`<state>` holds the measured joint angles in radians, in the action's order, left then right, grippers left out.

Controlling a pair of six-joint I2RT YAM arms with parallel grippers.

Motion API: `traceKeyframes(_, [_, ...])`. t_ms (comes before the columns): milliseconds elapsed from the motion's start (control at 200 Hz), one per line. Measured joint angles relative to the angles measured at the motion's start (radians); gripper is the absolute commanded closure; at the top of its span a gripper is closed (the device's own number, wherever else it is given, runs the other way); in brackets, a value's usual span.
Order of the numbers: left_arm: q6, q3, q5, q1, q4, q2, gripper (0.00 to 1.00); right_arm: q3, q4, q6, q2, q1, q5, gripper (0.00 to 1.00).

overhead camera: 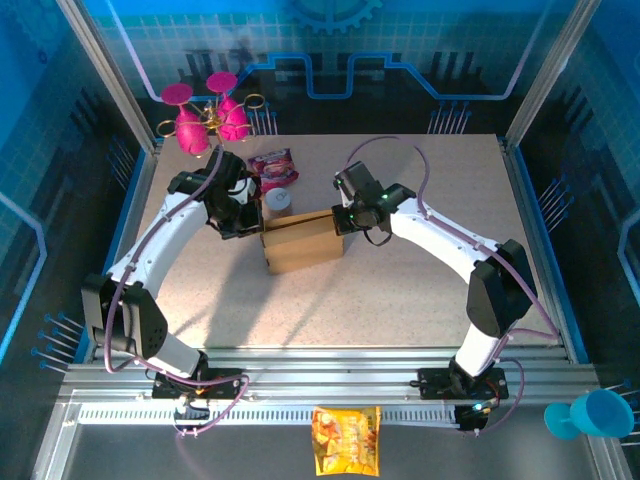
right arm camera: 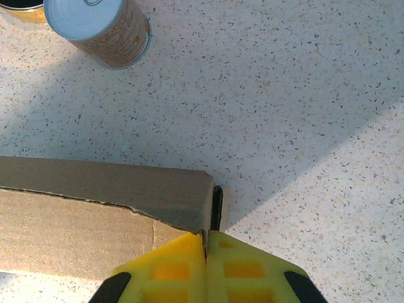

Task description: Fold the paper box

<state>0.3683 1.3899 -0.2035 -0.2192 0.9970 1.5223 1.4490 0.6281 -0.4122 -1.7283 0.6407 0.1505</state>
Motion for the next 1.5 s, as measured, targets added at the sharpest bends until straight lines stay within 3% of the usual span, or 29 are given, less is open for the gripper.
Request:
traceKeyframes(515, [0.103, -0.253, 0.040, -0.027, -0.266, -0.163, 1.00, 0.000, -0.006, -0.007, -0.004, 0.000, 0.007, 1.00])
traceKeyframes(1091, [0.104, -0.432, 0.116, -0.069, -0.483, -0.277, 1.00, -0.032, -0.048, 0.013, 0.008, 0.000, 0.026, 1.00])
traceKeyframes(1496, [0.094, -0.579, 0.272, -0.178, -0.621, -0.382, 1.00, -0.092, -0.089, 0.043, 0.047, 0.001, 0.021, 1.00])
